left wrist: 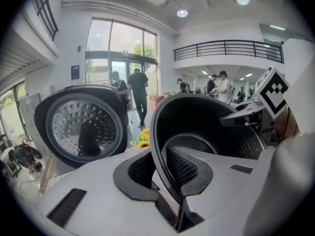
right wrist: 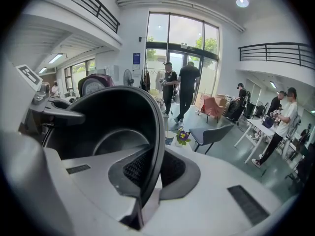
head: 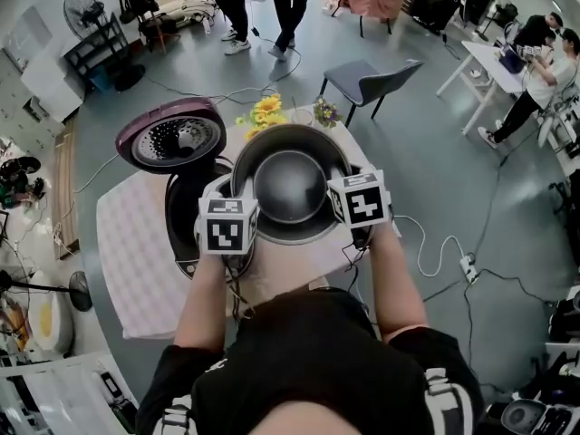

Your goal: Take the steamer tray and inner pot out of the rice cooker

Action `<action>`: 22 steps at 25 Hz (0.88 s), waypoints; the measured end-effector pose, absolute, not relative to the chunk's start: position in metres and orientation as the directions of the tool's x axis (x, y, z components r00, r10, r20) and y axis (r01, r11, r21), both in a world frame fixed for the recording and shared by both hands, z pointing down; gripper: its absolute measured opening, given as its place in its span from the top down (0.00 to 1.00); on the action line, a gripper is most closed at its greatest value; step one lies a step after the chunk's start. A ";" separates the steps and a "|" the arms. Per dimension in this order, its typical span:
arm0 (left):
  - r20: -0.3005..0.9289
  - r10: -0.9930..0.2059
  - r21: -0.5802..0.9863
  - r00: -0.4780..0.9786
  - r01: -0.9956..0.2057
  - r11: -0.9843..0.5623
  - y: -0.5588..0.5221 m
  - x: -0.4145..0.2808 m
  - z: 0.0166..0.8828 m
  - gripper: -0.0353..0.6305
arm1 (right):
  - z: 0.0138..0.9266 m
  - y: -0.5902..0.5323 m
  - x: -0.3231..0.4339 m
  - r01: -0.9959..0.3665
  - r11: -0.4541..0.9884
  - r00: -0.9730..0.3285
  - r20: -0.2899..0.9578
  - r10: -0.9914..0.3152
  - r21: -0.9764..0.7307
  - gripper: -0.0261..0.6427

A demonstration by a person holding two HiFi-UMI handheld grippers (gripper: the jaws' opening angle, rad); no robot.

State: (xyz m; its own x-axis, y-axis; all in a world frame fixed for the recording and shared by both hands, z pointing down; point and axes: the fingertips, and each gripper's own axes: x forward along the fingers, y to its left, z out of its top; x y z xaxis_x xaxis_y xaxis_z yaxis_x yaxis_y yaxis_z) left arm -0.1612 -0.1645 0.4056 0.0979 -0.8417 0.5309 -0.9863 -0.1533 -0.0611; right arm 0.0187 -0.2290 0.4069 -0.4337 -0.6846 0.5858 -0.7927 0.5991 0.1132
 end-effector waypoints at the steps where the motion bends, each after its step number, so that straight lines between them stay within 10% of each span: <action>1: 0.534 -0.839 -0.059 0.109 -0.984 -0.166 -0.169 -0.150 0.406 0.86 | 0.408 -0.232 0.030 -0.800 0.589 -0.424 0.588 -0.689 0.115 0.94; 22: 0.701 -0.652 0.039 0.291 -0.928 -0.372 -0.238 0.034 0.524 0.85 | 0.526 -0.265 0.224 -0.903 0.427 -0.245 0.751 -0.613 0.055 0.94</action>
State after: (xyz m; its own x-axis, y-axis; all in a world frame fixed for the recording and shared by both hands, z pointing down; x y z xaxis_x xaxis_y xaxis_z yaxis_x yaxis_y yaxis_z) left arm 0.0338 -0.2378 0.5239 0.2907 -0.6517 0.7005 -0.9276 -0.3715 0.0393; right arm 0.2242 -0.2654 0.5258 -0.2445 -0.6130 0.7513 -0.9027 0.4269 0.0545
